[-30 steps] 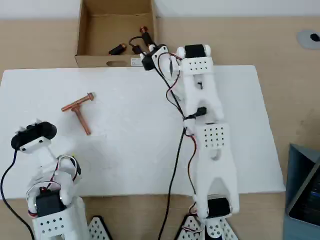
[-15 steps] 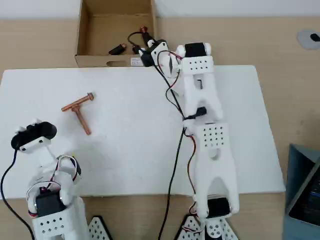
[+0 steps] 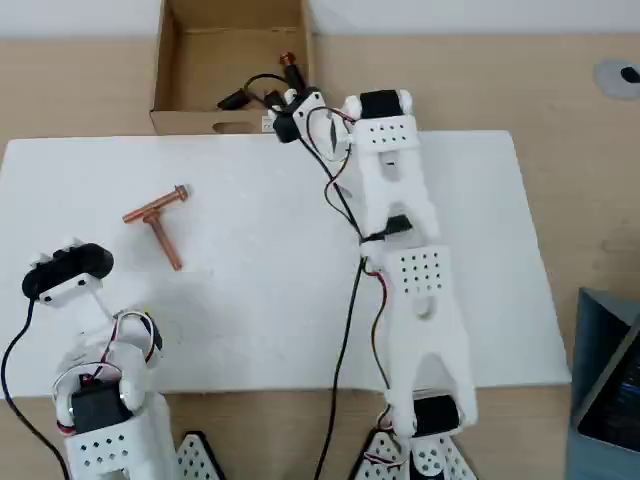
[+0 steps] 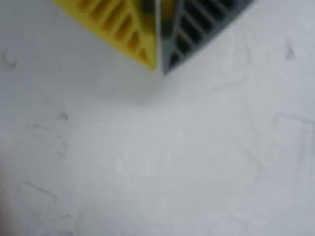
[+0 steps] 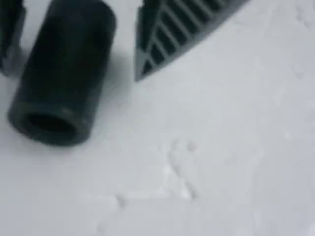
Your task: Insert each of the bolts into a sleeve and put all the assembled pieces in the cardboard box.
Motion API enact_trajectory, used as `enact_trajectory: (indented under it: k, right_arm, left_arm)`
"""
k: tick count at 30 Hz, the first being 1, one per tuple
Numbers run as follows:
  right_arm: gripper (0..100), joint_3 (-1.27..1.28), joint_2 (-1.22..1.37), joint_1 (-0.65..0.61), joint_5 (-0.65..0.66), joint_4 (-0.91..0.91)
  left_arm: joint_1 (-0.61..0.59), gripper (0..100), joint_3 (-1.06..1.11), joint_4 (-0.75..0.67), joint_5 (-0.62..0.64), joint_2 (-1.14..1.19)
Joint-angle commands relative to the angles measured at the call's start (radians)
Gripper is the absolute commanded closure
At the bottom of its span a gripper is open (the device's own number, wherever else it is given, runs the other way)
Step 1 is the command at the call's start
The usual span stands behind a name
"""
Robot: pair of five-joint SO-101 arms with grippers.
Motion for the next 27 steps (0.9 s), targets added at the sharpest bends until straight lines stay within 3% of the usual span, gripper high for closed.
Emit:
enact_trajectory:
  k: [1,8,14,20,27]
  right_arm:
    - [86.8,-0.031,0.01,-0.008,0.008,-0.006]
    - [98.8,-0.036,0.008,-0.025,0.008,0.012]
    - [98.8,-0.142,-0.054,-0.041,-0.023,0.074]
    - [98.8,-0.097,-0.262,-0.041,-0.08,0.075]
    - [98.8,0.143,-0.587,-0.028,-0.152,0.075]
  left_arm:
    - [-0.012,100,0.0,-0.006,0.006,-0.005]
    - [-0.012,100,0.0,-0.006,0.006,-0.005]
    - [-0.012,100,0.0,-0.006,0.005,-0.005]
    - [-0.006,100,0.0,-0.006,0.0,-0.005]
    - [-0.005,100,-0.002,-0.006,0.0,-0.005]
